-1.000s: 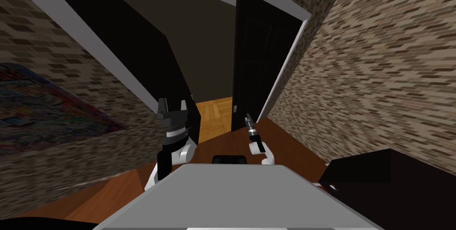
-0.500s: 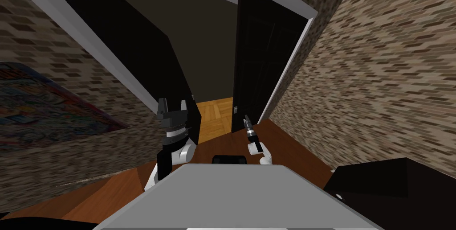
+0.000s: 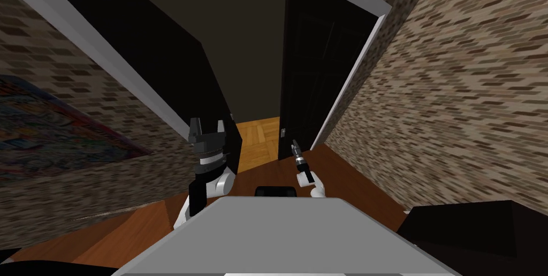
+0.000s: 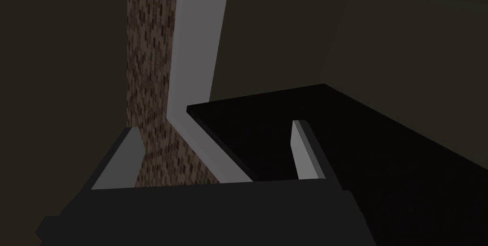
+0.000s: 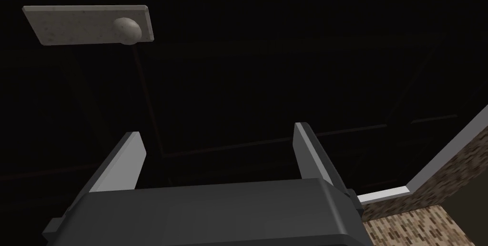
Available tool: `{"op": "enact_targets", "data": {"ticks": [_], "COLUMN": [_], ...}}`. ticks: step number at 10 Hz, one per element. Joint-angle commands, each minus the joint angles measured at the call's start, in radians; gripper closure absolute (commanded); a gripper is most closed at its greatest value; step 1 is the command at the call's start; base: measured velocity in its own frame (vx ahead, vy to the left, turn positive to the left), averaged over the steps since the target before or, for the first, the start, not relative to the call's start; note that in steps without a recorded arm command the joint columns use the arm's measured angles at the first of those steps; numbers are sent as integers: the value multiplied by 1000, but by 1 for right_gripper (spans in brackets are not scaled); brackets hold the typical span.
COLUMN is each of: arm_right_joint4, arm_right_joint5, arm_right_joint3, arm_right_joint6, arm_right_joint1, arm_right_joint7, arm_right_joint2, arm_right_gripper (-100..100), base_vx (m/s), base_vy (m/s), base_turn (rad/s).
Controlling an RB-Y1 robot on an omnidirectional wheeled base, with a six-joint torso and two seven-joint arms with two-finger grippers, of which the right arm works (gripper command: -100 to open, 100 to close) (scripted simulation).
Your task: Push the door open
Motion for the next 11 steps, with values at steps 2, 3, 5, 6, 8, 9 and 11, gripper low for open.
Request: {"op": "enact_targets", "data": {"ticks": [2,3,5,6,8,9,11], "arm_right_joint4": [79,99,134,167,220,258,317], "arm_right_joint5": [-4,-4,-5,-6,-7,-8,-10], "arm_right_joint3": [7,7,11,14,17,21,26], "arm_right_joint6": [-26,-26,-38,-48,-58,-68,-86], "arm_right_joint1": [-41,-41,-57,-73,-89,-104,-131], "arm_right_joint7": [-12,-12,-17,-22,-26,-30,-38], "arm_right_joint2": [1,1,2,4,5,7,10], "arm_right_gripper": [-100,-100,-100,-100,-100,-100,-100], "base_vx": [61,52,26,66,50,67,90], "base_vy": [-43,-40,-17,-39,-46,-61,-56], "base_turn": [61,25,19,77,33,68,56]}}
